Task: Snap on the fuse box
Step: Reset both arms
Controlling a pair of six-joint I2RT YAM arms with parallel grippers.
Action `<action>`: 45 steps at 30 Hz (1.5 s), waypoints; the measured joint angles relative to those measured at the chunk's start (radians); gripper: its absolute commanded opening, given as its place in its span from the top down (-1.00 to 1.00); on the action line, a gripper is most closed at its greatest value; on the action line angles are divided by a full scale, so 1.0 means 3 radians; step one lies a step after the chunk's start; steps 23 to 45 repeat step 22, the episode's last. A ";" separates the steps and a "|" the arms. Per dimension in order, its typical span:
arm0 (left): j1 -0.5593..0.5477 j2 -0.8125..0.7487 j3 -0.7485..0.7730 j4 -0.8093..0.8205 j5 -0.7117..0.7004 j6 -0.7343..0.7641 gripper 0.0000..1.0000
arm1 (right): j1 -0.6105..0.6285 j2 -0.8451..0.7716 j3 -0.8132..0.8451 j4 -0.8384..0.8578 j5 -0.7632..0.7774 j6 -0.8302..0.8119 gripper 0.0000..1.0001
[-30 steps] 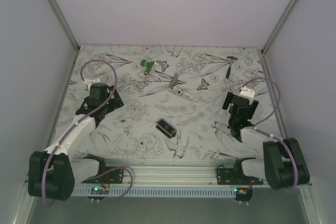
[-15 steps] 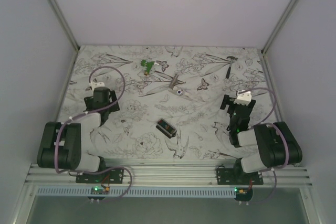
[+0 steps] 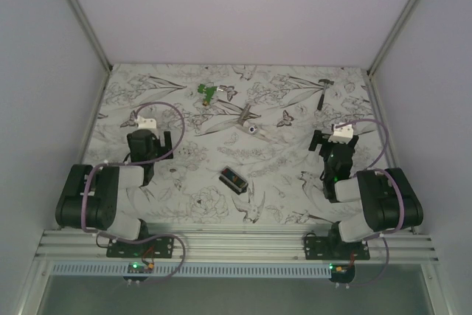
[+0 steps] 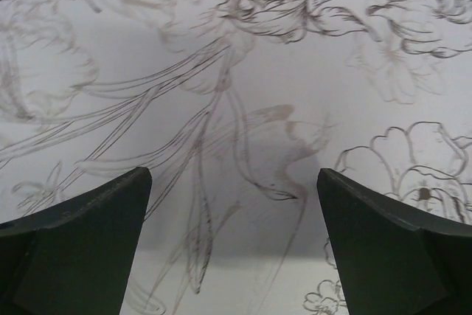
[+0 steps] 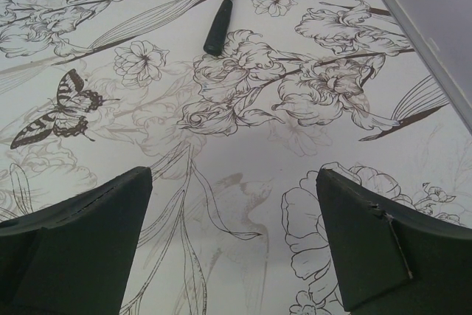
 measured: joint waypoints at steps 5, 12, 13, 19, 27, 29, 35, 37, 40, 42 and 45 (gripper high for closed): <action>0.0001 0.0093 0.0003 0.0198 0.0322 0.0151 -1.00 | -0.0009 0.0000 0.0000 -0.0004 -0.0022 0.0001 -0.99; 0.0000 0.0093 0.0003 0.0258 0.0422 0.0207 -0.99 | -0.0009 0.0000 0.0000 -0.0011 -0.0023 0.0000 -0.99; 0.0000 0.0093 0.0003 0.0271 0.0429 0.0210 -0.99 | -0.0009 0.0000 0.0000 -0.0011 -0.0023 0.0001 -0.99; 0.0001 0.0093 0.0003 0.0282 0.0440 0.0228 -0.99 | -0.0009 0.0000 0.0000 -0.0011 -0.0023 0.0001 -0.99; 0.0001 0.0093 0.0003 0.0281 0.0440 0.0230 -0.99 | -0.0009 0.0000 0.0000 -0.0011 -0.0023 0.0001 -0.99; 0.0001 0.0093 0.0003 0.0281 0.0440 0.0230 -0.99 | -0.0009 0.0000 0.0000 -0.0011 -0.0023 0.0001 -0.99; 0.0001 0.0093 0.0003 0.0281 0.0440 0.0230 -0.99 | -0.0009 0.0000 0.0000 -0.0011 -0.0023 0.0001 -0.99; 0.0001 0.0093 0.0003 0.0281 0.0440 0.0230 -0.99 | -0.0009 0.0000 0.0000 -0.0011 -0.0023 0.0001 -0.99; 0.0001 0.0093 0.0003 0.0281 0.0440 0.0230 -0.99 | -0.0009 0.0000 0.0000 -0.0011 -0.0023 0.0001 -0.99; 0.0001 0.0093 0.0003 0.0281 0.0440 0.0230 -0.99 | -0.0009 0.0000 0.0000 -0.0011 -0.0023 0.0001 -0.99; 0.0001 0.0093 0.0003 0.0281 0.0440 0.0230 -0.99 | -0.0009 0.0000 0.0000 -0.0011 -0.0023 0.0001 -0.99</action>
